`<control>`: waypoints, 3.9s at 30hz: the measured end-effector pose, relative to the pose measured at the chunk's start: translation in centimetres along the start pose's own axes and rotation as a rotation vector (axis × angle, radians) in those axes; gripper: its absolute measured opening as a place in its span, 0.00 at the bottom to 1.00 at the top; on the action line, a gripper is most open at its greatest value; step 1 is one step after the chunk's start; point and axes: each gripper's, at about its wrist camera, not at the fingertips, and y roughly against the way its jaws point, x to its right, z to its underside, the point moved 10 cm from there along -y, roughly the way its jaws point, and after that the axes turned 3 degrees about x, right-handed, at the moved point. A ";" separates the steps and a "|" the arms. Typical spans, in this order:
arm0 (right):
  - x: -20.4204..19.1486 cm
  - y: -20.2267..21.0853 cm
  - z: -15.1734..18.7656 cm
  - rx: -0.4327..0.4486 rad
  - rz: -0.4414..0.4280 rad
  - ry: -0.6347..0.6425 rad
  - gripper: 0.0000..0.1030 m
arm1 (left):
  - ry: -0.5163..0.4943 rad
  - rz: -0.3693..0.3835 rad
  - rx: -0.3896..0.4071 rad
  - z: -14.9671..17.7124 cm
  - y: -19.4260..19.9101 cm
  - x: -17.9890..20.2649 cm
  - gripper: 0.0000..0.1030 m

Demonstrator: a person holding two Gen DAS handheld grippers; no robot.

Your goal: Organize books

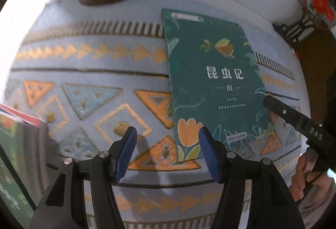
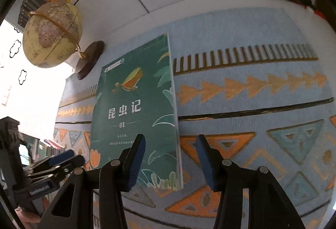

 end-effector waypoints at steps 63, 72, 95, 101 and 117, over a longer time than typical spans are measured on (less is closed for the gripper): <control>-5.2 3.5 19.0 -0.377 -0.279 -0.081 0.08 | -0.126 0.207 -0.076 13.9 3.6 4.5 0.73; -5.2 3.5 20.3 -0.335 -0.285 -0.126 0.06 | -0.221 0.220 -0.090 12.7 2.3 6.8 0.63; 1.4 6.5 12.9 -0.093 -0.100 -0.208 0.46 | -0.142 0.110 -0.053 7.8 1.2 2.0 0.78; 1.1 5.8 11.5 -0.063 -0.137 -0.190 0.46 | -0.159 0.140 -0.036 7.0 0.7 3.8 0.78; 3.5 5.5 9.7 -0.091 -0.026 0.032 0.48 | -0.161 0.286 -0.048 9.4 0.8 8.7 0.81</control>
